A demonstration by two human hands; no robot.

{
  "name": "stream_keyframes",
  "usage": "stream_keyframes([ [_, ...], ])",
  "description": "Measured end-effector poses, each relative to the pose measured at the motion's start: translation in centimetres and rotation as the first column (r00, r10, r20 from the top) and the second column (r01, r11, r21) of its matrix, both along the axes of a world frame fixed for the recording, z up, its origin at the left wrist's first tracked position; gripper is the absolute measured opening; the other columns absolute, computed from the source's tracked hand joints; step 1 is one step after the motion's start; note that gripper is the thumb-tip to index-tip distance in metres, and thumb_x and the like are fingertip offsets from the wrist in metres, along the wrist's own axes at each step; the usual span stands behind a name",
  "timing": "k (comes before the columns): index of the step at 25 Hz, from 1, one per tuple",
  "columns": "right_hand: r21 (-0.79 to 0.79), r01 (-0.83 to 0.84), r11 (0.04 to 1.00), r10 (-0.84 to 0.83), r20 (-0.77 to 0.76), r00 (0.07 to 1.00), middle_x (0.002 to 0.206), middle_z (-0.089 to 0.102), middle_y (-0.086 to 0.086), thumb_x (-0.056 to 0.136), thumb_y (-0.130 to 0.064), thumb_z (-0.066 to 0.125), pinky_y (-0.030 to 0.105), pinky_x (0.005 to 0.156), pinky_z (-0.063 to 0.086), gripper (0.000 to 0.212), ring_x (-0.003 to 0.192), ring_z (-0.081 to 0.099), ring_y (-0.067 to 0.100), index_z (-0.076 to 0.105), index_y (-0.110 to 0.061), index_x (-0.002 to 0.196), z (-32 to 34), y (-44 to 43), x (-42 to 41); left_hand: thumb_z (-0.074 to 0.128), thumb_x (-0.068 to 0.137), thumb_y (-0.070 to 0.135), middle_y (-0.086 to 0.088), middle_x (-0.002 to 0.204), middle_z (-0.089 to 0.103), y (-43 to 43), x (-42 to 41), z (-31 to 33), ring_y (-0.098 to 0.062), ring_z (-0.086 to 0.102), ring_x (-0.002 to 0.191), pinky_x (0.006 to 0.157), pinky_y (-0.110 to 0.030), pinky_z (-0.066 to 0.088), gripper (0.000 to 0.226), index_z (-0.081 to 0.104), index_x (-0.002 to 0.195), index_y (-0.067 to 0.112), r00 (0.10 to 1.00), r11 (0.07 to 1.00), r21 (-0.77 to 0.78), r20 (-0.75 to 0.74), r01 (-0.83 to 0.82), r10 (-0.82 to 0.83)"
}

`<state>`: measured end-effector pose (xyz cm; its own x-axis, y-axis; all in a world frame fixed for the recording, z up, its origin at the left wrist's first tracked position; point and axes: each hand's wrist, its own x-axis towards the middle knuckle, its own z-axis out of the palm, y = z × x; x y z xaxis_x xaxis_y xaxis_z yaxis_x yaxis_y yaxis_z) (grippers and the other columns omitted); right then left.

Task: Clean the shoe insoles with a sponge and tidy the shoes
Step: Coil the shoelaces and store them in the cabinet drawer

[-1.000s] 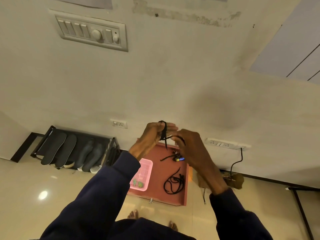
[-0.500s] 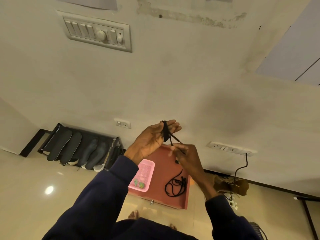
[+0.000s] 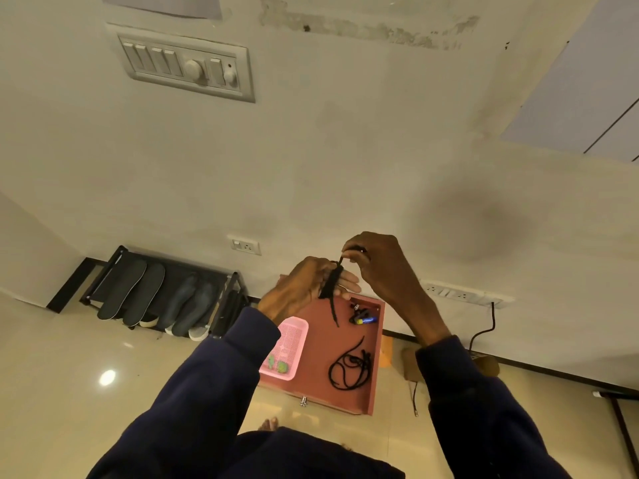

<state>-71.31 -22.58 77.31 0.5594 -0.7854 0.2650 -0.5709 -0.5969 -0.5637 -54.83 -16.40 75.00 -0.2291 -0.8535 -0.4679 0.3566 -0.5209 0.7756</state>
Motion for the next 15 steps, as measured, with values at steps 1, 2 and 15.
stream_keyframes([
  [1, 0.064, 0.002, 0.998, -0.006, 0.049, 0.999, 0.085, 0.074, -0.004, 0.095, -0.008, 0.062, 0.026, 0.075, 0.052, 0.018, 0.078, 0.066, 0.007, 0.078, -0.013, 0.089, -0.6, -0.5, -0.1, 0.03, 0.105, 0.015, -0.03, 0.105, 0.071, 0.0, 0.2, 0.2, -0.025, 0.067, 0.071, 0.063, -0.023, 0.053, 0.048, 0.064, 0.115, -0.018, 0.999, 0.999, 0.022, -0.01, 0.048, -0.048],
  [2, 0.127, 0.013, 0.992, -0.025, 0.096, 0.995, 0.084, 0.075, -0.005, 0.095, -0.007, 0.062, 0.023, 0.075, 0.051, 0.019, 0.078, 0.067, 0.005, 0.079, -0.013, 0.089, -1.3, -0.6, -0.2, 0.032, 0.103, 0.015, -0.029, 0.103, 0.071, 0.0, 0.5, 0.2, -0.023, 0.064, 0.067, 0.059, -0.021, 0.05, 0.047, 0.067, 0.11, -0.015, 0.997, 0.997, 0.056, -0.062, 0.057, -0.053],
  [15, 0.352, -0.079, 0.933, 0.034, 0.134, 0.99, 0.069, 0.068, -0.005, 0.103, -0.022, 0.059, 0.038, 0.068, 0.051, 0.03, 0.065, 0.062, 0.01, 0.071, -0.014, 0.077, -4.9, 8.7, -1.3, 0.039, 0.106, 0.006, -0.031, 0.142, 0.055, -0.8, 0.7, -2.7, -0.036, 0.061, 0.126, 0.106, -0.034, 0.052, 0.04, 0.046, 0.139, -0.017, 0.883, 0.899, -0.142, -0.303, -0.415, 0.359],
])
